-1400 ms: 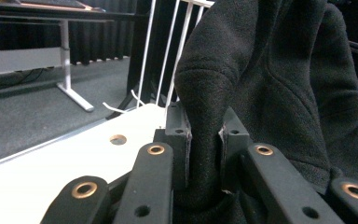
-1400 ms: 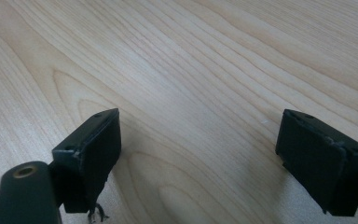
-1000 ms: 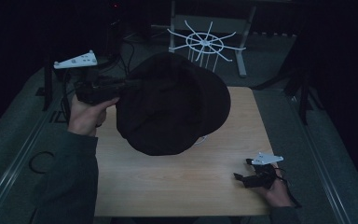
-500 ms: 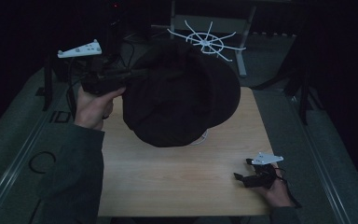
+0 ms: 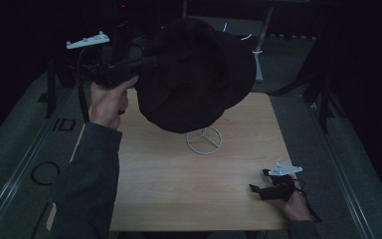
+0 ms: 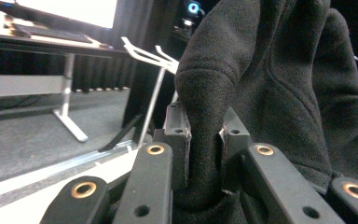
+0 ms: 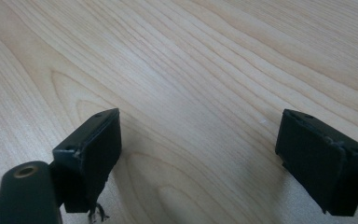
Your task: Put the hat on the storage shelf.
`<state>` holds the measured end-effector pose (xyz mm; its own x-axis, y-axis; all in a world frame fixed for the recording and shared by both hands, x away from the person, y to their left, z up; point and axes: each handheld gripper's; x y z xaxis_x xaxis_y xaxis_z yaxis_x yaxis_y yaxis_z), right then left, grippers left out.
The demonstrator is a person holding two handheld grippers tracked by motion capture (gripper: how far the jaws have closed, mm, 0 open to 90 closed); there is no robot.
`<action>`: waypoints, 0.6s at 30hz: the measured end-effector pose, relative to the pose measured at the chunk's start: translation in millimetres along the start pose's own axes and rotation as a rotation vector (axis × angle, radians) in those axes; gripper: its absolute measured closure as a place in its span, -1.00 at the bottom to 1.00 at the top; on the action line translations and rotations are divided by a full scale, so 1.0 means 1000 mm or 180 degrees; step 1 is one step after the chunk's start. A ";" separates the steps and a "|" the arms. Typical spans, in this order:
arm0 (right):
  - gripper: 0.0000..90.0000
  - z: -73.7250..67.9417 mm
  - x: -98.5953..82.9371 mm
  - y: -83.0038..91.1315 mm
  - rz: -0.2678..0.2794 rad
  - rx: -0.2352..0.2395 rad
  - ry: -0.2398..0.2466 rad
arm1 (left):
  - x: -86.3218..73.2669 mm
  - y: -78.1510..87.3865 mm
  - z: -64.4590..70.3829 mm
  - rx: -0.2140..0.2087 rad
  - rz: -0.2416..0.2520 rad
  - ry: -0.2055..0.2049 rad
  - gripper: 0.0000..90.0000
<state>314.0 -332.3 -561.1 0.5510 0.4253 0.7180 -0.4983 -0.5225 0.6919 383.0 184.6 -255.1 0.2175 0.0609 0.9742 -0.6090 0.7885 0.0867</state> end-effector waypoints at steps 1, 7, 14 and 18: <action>-0.69 0.000 0.000 0.000 0.0000 0.0000 0.0000 | -0.001 -0.002 -0.001 0.0045 -0.0032 0.0001 0.76; -0.69 0.000 0.000 0.000 -0.0004 -0.0005 -0.0002 | -0.007 -0.018 -0.002 0.0237 -0.0265 -0.0033 0.75; -0.69 0.000 0.000 0.000 -0.0002 -0.0006 0.0000 | -0.022 -0.030 -0.006 0.0328 -0.0471 -0.0033 0.74; -0.69 0.000 0.000 0.000 0.0003 -0.0004 0.0001 | -0.031 -0.033 -0.012 0.0362 -0.0557 0.0017 0.73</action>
<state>314.2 -332.5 -561.0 0.5504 0.4250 0.7187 -0.4996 -0.5220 0.6913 405.4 164.1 -290.3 0.3314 -0.0676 0.9411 -0.6436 0.7131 0.2779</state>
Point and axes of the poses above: each handheld gripper's, and its own axes: y roughly backward along the jaws, x roughly out of its top, z roughly to its right, and after that the axes turned 6 degrees about -y, right-handed
